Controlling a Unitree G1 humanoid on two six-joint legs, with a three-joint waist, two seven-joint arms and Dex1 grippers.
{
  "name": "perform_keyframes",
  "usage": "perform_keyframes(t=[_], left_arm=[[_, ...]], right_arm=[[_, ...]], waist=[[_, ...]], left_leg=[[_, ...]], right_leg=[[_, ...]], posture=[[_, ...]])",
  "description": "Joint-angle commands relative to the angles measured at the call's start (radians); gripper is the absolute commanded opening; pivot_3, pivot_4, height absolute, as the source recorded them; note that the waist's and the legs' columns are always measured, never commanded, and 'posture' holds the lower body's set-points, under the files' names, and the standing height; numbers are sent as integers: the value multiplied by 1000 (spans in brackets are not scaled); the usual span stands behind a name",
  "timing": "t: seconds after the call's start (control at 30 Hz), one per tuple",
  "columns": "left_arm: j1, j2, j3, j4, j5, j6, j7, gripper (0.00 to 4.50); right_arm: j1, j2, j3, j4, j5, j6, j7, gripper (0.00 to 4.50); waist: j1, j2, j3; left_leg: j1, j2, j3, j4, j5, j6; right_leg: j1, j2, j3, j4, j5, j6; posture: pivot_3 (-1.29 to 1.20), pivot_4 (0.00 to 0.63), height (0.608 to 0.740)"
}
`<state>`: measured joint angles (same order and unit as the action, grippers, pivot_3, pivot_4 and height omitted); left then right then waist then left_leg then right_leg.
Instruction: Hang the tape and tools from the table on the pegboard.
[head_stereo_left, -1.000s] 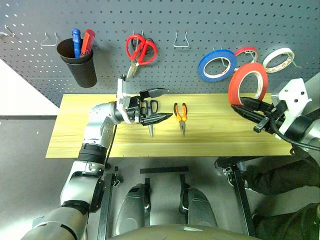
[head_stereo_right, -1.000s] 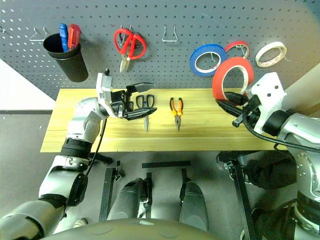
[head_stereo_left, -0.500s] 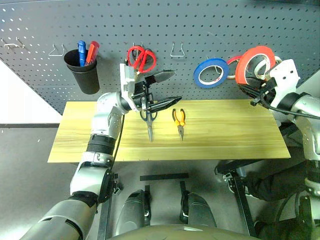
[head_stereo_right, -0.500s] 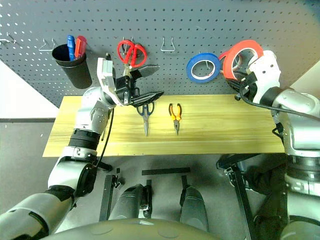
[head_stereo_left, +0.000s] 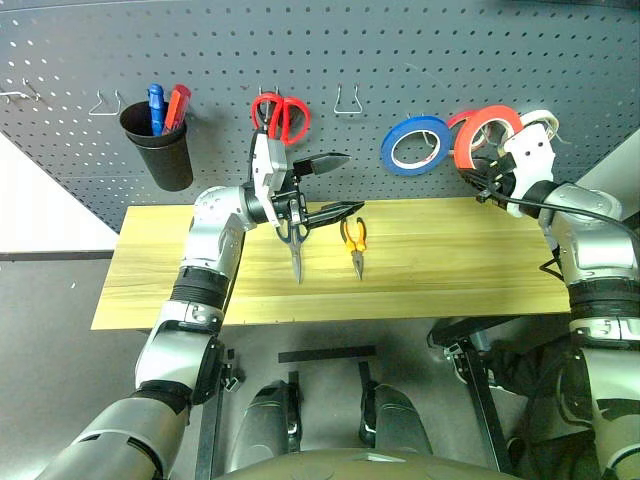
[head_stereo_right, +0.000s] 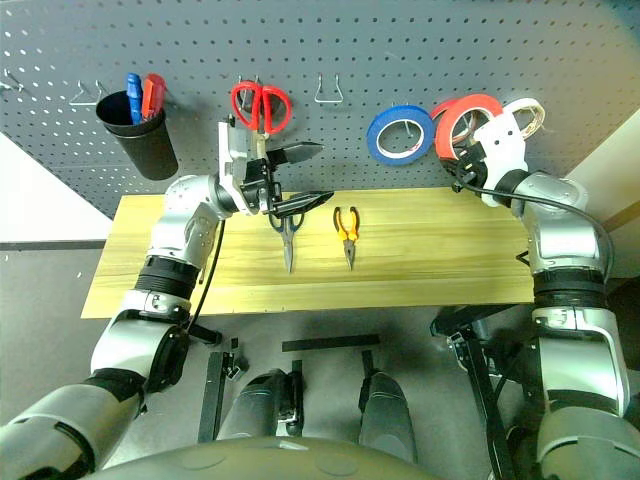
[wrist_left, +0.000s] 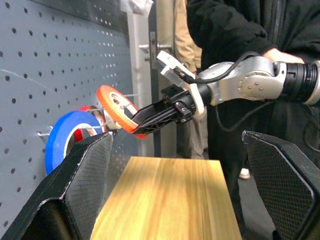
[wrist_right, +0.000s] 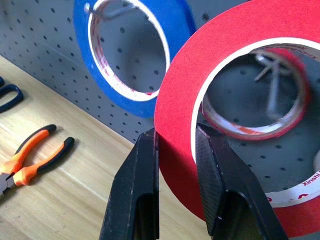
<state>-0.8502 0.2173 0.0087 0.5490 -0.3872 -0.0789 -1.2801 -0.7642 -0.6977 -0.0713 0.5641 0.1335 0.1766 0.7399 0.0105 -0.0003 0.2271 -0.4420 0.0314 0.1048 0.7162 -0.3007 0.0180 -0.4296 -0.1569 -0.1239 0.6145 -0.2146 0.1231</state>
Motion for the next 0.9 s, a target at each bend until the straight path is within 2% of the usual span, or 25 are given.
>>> perform_keyframes(t=[0.03, 0.13, 0.2, 0.27, 0.47, 0.63, 0.83, 0.9], left_arm=[[9, 6, -3, -19, 4, -9, 2, 4392], [18, 9, -5, -24, 6, -6, 3, 4392], [25, 12, -8, -32, 8, -3, 5, 4392], [31, 14, -10, -40, 9, -1, 8, 4392], [44, 26, -11, -45, 11, 3, 13, 4392], [71, 51, -18, -64, 20, 23, 27, 4392], [120, 127, -57, -62, 79, 122, 52, 4392], [128, 159, -79, -33, 134, 108, 72, 4392]], right_arm=[[-73, 3, 3, 52, -16, -62, 16, 669], [-145, 20, 14, 172, -41, -104, -7, 669], [-188, 25, 16, 250, -53, -120, -15, 1392], [-200, 21, 18, 271, -55, -127, 7, 1879], [-132, -17, -3, 129, -10, -56, 103, 3812], [142, -115, -65, -333, 117, 171, 209, 3812], [432, -72, -140, -783, 292, 492, 109, 3812], [452, -28, -124, -831, 293, 587, 17, 4360]], waist=[[0, 0, 0], [0, 0, 0], [0, 0, 0], [3, 0, 0], [2, 0, 0], [15, 0, 0], [25, 0, -5], [25, -1, -7]], left_leg=[[0, 0, 0, 0, 0, 0], [0, 0, 0, 0, 0, 0], [0, 0, 0, 0, 0, 0], [0, 0, 0, 0, 0, 0], [0, 0, 0, 0, 0, 0], [0, 0, -1, 0, 0, 0], [2, 1, -1, 2, 0, 0], [2, 1, -1, 2, 0, 0]], right_leg=[[0, 0, 0, 0, 0, 0], [0, 0, 0, 0, 0, 0], [0, 0, 0, 0, 0, 0], [0, 0, 0, 0, 0, 0], [0, 0, 0, 1, 0, 0], [0, 0, 0, 1, 0, 0], [1, 0, 1, 3, 0, 0], [1, 0, 1, 2, 0, 0]], posture=[[49, 109, 711], [53, 112, 711], [60, 115, 711], [64, 117, 711], [73, 124, 711], [73, 131, 711], [55, 141, 711], [45, 144, 711]])
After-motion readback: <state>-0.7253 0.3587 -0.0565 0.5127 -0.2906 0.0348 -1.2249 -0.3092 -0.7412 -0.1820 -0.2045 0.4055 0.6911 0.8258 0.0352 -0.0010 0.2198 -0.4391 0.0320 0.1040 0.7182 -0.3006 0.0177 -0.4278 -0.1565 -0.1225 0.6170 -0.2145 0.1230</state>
